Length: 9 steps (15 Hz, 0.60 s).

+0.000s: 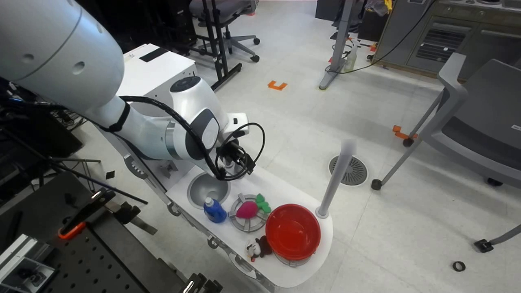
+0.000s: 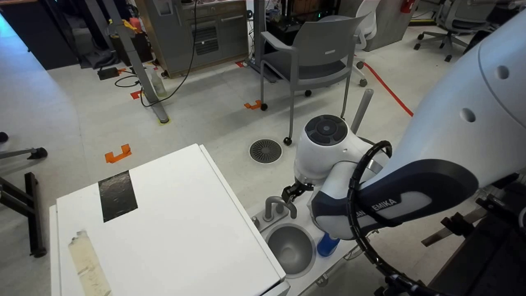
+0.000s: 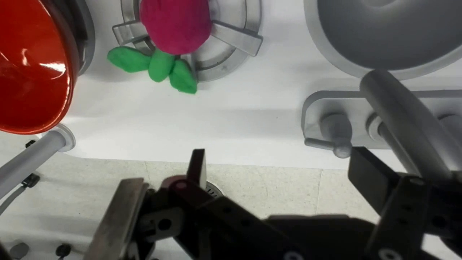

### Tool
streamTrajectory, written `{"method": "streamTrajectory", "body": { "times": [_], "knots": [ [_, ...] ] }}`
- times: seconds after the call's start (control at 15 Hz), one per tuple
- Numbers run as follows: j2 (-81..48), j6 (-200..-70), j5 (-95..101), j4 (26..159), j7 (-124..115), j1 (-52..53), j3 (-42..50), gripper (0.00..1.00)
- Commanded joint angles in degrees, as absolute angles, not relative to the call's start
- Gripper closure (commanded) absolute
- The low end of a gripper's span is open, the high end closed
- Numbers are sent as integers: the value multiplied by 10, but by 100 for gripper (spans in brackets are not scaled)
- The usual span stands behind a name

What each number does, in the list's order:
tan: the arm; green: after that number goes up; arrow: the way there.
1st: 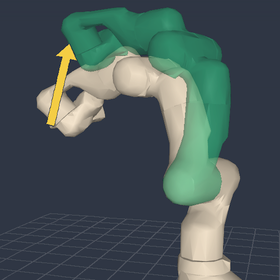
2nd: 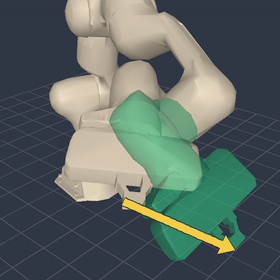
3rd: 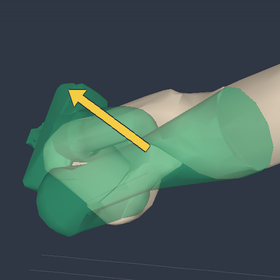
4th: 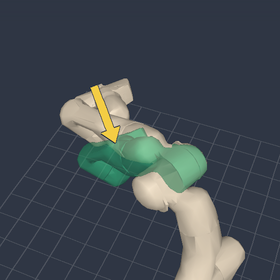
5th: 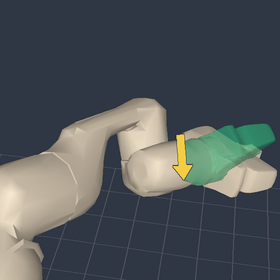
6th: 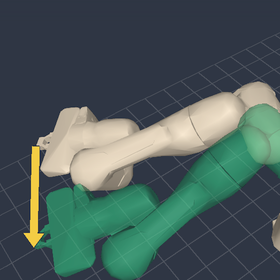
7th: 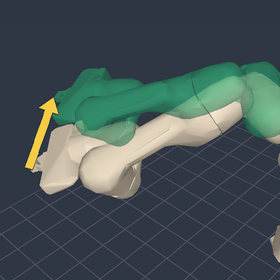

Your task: Turn the tap nozzle to the left

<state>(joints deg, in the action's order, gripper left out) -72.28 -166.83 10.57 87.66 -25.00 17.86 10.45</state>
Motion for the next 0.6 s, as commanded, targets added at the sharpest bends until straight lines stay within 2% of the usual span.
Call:
{"method": "streamTrajectory", "body": {
  "times": [0.0,0.53],
  "knots": [
    [-688,-1688,81,942,-202,186,91,0],
    [-682,-1673,53,958,-170,179,53,0]
  ]
}}
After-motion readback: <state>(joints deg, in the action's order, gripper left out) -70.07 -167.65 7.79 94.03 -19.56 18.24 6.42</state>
